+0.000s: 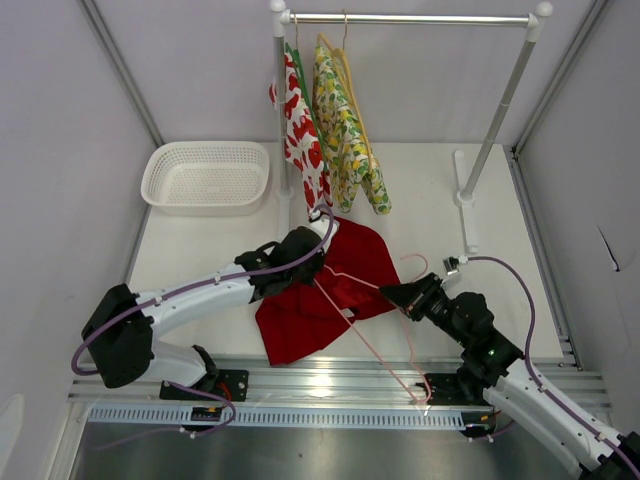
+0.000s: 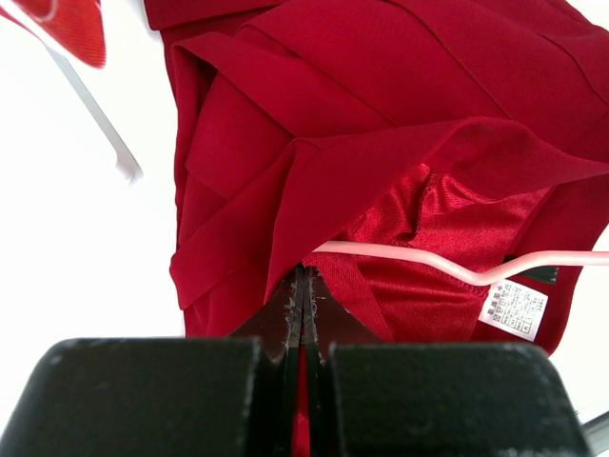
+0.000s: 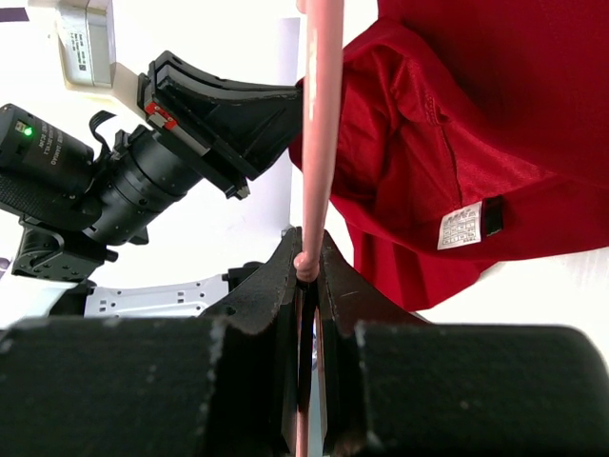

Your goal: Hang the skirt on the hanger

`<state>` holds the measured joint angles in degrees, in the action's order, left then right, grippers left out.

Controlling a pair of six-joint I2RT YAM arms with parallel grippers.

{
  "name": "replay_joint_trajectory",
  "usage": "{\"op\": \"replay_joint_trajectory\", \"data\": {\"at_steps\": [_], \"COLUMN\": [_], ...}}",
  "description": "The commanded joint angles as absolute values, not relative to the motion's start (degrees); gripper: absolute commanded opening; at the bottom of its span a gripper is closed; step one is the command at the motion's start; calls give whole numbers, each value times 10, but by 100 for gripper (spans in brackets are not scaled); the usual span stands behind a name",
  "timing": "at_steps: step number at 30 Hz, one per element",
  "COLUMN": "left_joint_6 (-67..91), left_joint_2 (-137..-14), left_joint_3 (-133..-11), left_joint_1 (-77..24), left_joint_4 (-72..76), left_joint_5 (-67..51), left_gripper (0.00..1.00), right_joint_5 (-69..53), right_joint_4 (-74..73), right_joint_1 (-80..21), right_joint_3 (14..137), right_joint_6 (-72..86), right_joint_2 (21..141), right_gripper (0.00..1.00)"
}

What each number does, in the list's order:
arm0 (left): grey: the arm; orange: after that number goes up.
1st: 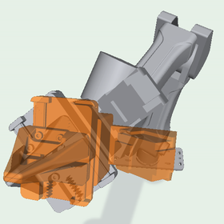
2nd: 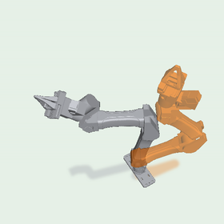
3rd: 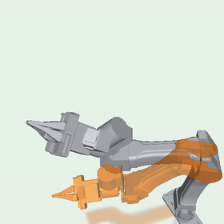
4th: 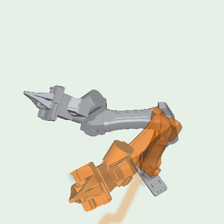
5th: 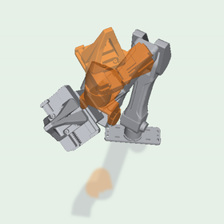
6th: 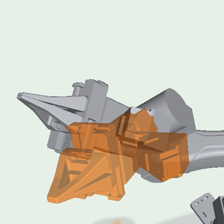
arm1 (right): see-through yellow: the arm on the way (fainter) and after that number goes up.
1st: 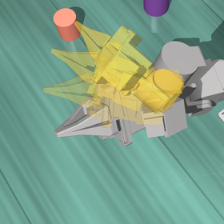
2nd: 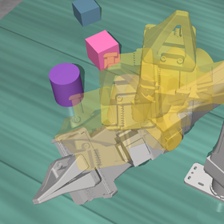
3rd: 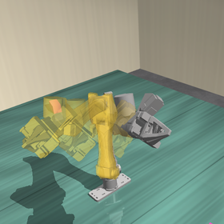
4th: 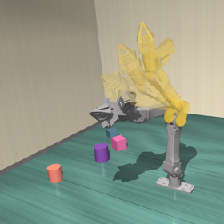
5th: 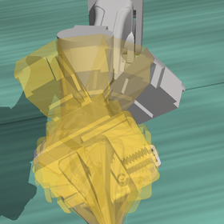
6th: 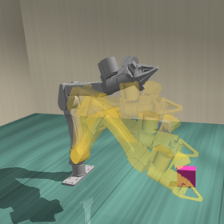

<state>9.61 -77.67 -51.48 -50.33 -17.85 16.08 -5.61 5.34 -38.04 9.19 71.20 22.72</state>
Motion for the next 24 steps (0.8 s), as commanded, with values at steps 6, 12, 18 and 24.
{"op": "replay_joint_trajectory", "data": {"at_steps": [6, 12, 18, 24], "left_joint_6": [98, 94, 92, 97], "left_joint_2": [-745, -744, -745, -744], "left_joint_3": [-547, -556, -560, -557], "left_joint_1": [-507, -514, -522, -528], "left_joint_4": [-190, -201, -207, -207], "left_joint_5": [182, 178, 168, 160], "left_gripper": [0, 0, 0, 0], "right_joint_5": [-74, -69, -55, -46], "right_joint_4": [104, 137, 183, 218], "right_joint_1": [-385, -386, -388, -388], "right_joint_3": [80, 61, 49, 41], "right_joint_6": [729, 730, 722, 707], "right_joint_2": [210, 207, 214, 236], "right_gripper": [0, 0, 0, 0]}}
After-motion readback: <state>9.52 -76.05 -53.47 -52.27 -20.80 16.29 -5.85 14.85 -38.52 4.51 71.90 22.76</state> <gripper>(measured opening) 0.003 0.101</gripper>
